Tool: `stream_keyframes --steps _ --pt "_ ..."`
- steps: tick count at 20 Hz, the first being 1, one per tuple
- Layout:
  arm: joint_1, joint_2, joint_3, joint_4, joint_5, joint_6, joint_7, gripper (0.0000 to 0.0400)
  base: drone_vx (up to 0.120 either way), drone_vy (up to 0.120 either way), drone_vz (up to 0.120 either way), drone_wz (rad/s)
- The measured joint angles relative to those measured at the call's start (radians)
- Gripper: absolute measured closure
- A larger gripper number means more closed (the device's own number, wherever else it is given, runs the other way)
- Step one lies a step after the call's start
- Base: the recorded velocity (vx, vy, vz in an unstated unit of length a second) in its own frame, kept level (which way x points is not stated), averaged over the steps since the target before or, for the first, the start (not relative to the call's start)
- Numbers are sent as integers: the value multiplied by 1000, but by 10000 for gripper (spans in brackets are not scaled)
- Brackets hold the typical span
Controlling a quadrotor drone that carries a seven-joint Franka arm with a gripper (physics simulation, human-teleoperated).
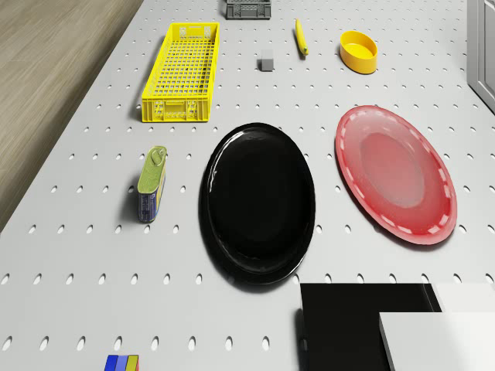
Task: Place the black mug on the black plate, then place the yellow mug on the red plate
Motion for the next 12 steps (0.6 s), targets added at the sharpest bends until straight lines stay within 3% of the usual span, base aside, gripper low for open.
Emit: stream_keyframes --steps 3,7,9,12 --pt "-63 -26 170 -112 -262 14 50 0 0 0 -120 0" --pt "-195 -81 424 -358 -706 19 176 0 0 0 -120 0" --pt "-287 -110 535 -484 -926 -2 263 0 0 0 -120 0" --pt "-447 -152 666 -622 -1190 -63 396 0 0 0 -120 0"
